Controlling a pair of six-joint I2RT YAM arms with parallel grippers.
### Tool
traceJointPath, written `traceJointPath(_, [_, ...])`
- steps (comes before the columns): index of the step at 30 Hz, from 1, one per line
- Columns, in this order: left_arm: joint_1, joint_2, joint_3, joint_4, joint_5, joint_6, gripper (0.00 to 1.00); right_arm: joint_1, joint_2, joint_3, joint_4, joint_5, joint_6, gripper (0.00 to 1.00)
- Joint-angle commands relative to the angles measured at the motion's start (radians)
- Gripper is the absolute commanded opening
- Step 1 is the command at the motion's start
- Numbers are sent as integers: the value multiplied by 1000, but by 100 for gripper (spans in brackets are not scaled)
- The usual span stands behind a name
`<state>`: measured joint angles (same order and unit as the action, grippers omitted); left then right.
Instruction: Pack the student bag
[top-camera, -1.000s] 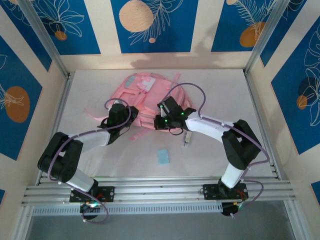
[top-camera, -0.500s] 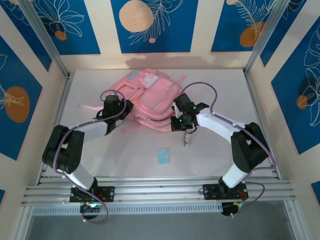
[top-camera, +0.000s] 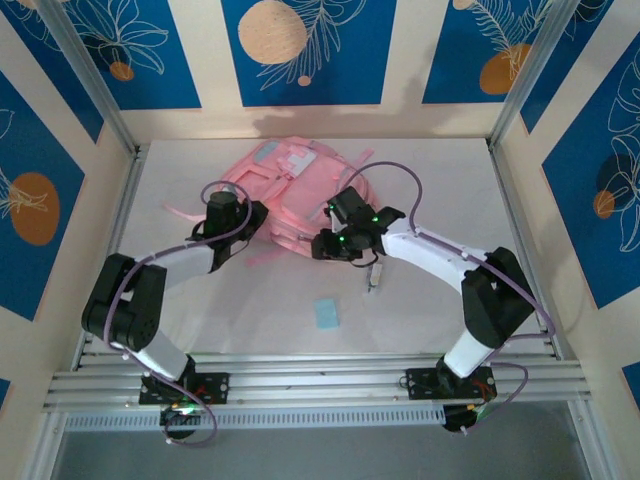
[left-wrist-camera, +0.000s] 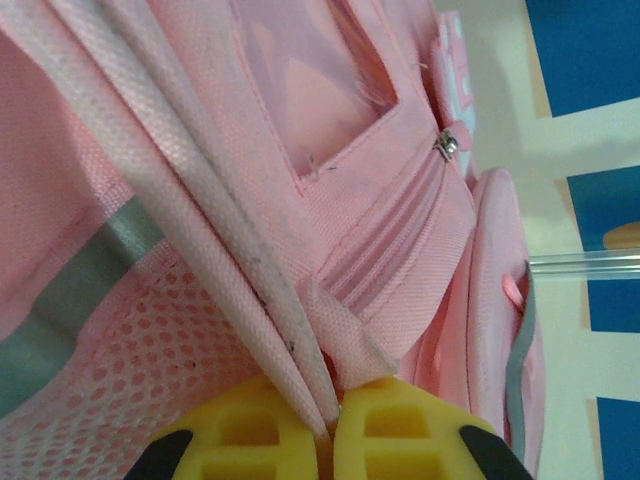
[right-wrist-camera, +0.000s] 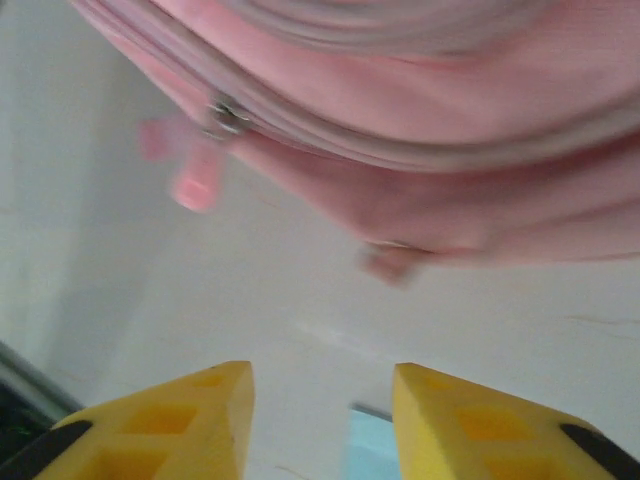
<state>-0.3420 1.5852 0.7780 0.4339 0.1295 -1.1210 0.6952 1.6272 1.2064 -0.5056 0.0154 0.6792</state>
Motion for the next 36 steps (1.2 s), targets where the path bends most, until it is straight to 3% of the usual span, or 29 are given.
traceJointPath(1, [-35,-67,4,89,18,-19,0,18,35,38,71,-18,157,46])
traceJointPath(5, [-57,-83,2,99,14,-27,0,43,101,118,27,43,178,50])
traceJointPath(10, [-81,-94,-23,130,7,-52,0,75,196,214,-66,208,166,48])
traceJointPath(19, [-94,-113,-42,140,7,-62,0,108,332,338,-198,411,104,31])
traceJointPath(27, [-85,-116,-46,123,-33,-45,0,92,287,258,-158,357,101,1])
traceJointPath(36, [-43,-124,-28,47,-97,56,0,9,181,178,-170,187,48,0])
